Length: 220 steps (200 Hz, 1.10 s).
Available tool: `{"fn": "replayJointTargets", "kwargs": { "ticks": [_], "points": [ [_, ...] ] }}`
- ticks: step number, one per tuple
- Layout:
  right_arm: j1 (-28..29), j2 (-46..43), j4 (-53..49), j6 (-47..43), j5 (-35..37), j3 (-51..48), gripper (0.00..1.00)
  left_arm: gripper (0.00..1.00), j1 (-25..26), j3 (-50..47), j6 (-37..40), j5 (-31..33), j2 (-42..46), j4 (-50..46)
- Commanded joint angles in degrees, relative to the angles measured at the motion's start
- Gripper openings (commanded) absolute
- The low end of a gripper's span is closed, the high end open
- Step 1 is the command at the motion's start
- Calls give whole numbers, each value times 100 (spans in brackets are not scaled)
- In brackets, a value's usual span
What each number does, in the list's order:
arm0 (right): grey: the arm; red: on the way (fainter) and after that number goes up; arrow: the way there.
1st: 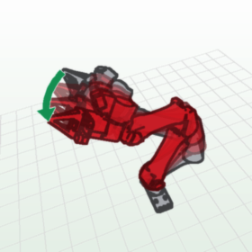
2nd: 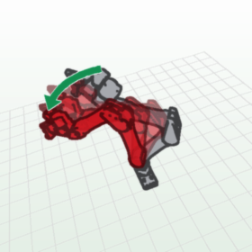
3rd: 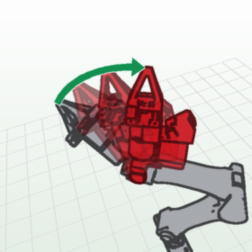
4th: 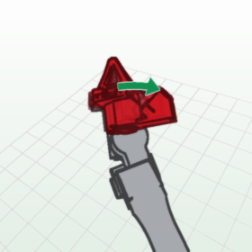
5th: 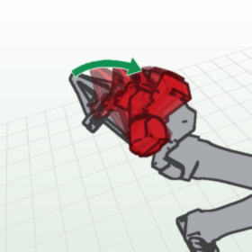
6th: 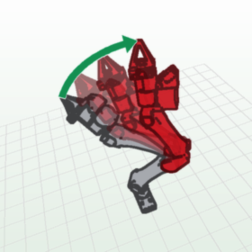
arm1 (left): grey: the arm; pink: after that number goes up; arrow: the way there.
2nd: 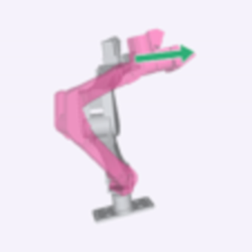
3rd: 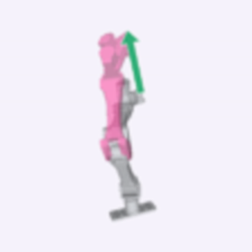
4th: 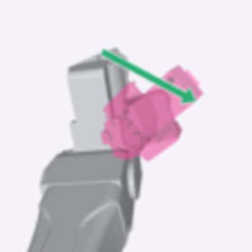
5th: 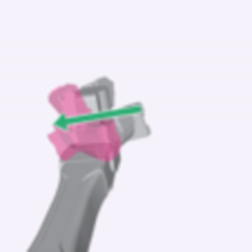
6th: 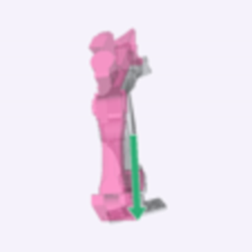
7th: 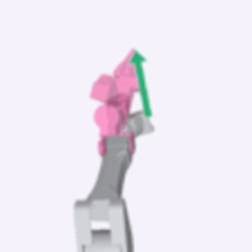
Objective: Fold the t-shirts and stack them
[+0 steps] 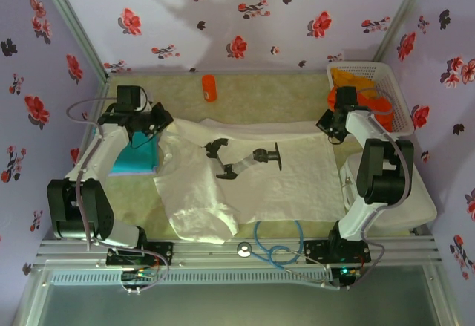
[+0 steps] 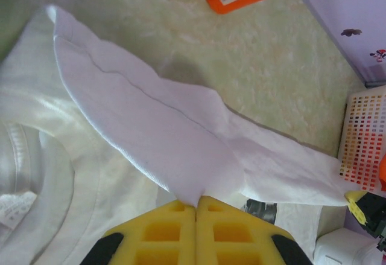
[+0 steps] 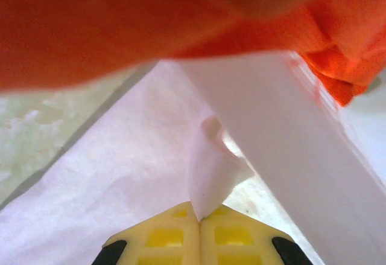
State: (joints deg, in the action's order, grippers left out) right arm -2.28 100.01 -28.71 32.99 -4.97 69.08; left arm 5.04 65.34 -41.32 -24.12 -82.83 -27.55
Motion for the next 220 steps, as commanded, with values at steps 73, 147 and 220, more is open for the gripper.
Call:
{"fn": "replayJointTargets", "kwargs": {
  "ticks": [73,147,220],
  "points": [
    [-44,-137,-58,-96,200,-374,0,0,-74,-615,-76,-160,322,70],
    [-35,81,14,-136,58,-672,7,0,-89,-1017,433,542,272,-583],
    [25,-200,-60,-234,14,-638,48,33,-83,-1150,846,1052,197,-1215]
  ]
}}
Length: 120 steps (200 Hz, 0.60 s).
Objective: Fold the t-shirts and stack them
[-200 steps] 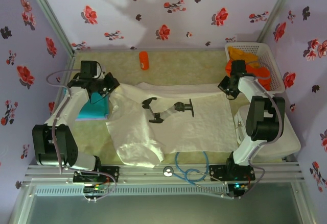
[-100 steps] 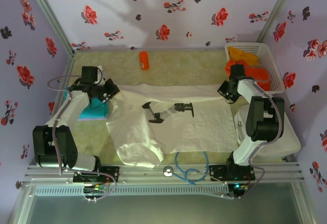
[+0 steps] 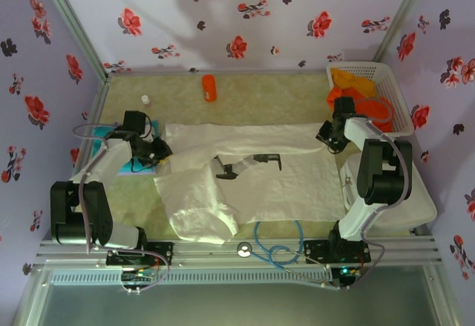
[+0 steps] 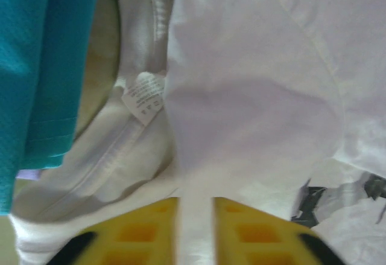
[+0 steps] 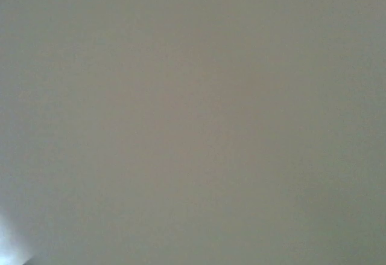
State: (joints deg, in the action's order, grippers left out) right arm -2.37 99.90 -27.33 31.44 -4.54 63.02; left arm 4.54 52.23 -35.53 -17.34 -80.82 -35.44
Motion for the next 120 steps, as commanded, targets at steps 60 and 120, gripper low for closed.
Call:
{"fn": "replayJointTargets", "kwargs": {
  "ticks": [60,120],
  "points": [
    [427,-386,-366,-279,309,581,64,40,-86,1577,526,469,-875,72],
    [700,401,100,-210,23,1103,64,37,244,2728,310,-53,-2486,625]
  ]
}}
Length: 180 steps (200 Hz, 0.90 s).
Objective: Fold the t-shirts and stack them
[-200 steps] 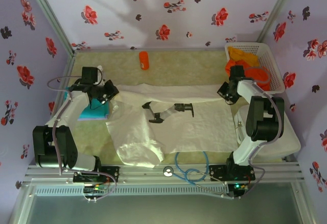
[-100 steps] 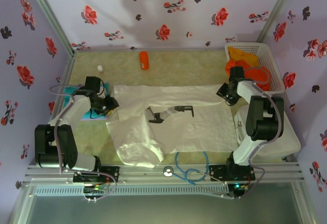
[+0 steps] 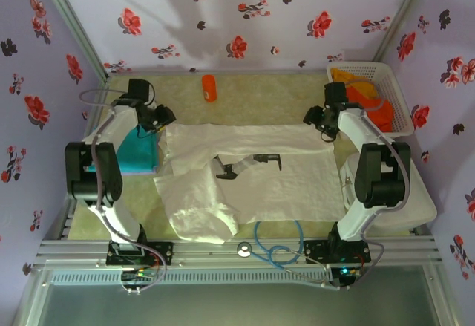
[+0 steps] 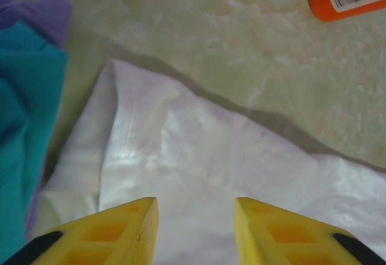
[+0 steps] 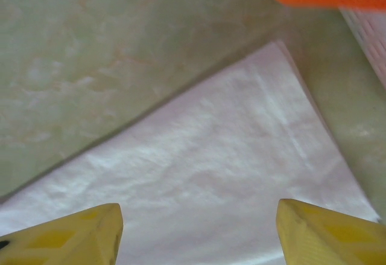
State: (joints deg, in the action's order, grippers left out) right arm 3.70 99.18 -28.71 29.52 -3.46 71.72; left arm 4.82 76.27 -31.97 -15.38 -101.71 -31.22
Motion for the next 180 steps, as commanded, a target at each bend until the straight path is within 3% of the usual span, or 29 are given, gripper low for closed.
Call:
{"fn": "replayJointTargets", "kwargs": {
  "ticks": [1,91,180],
  "points": [
    [94,489,245,-12,-84,244,64,37,219,338,-47,-253,-421,204],
    [89,1619,-142,9,345,744,55,33,161,708,-57,270,-1608,-250],
    [-100,1605,-223,98,470,732,51,27,-175,473,-72,400,-1290,-321]
  ]
}}
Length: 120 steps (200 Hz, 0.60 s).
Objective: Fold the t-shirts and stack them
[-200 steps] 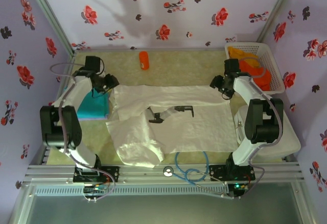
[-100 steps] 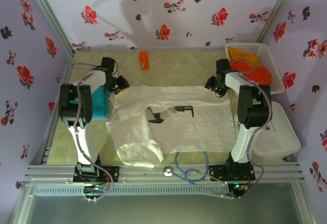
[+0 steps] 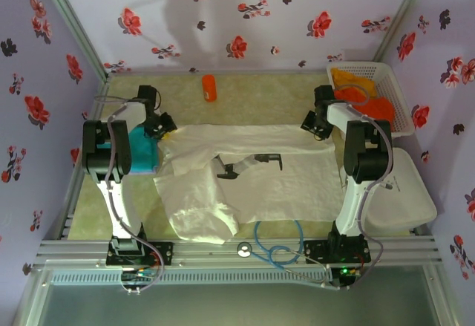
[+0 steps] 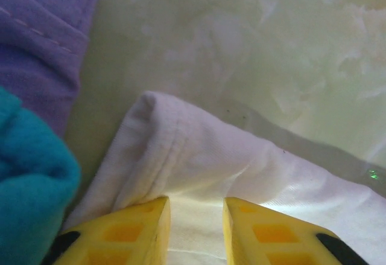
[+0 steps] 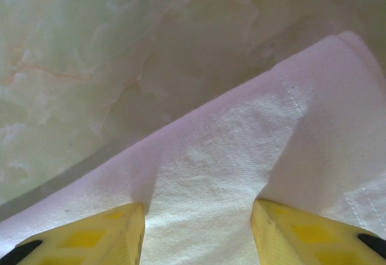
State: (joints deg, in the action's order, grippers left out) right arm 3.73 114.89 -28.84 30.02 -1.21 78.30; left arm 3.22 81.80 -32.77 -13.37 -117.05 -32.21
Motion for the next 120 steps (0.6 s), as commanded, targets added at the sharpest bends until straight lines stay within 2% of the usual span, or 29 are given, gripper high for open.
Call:
{"fn": "replayJointTargets", "kwargs": {
  "ticks": [1,27,53,73,120],
  "points": [
    [-101,25,-205,43,227,73,51,27,-15,-87,4,192,258,-215],
    [-35,-260,-25,-74,-15,27,53,27,108,-193,-72,-20,706,-58],
    [89,-610,54,-119,-124,-26,64,30,364,-103,20,-86,1113,-176],
    [234,-831,-35,-107,-121,-102,68,31,598,-166,23,-64,1342,-207],
    [647,-948,39,38,126,-590,69,33,1102,-902,-191,181,1556,56]
  ]
}}
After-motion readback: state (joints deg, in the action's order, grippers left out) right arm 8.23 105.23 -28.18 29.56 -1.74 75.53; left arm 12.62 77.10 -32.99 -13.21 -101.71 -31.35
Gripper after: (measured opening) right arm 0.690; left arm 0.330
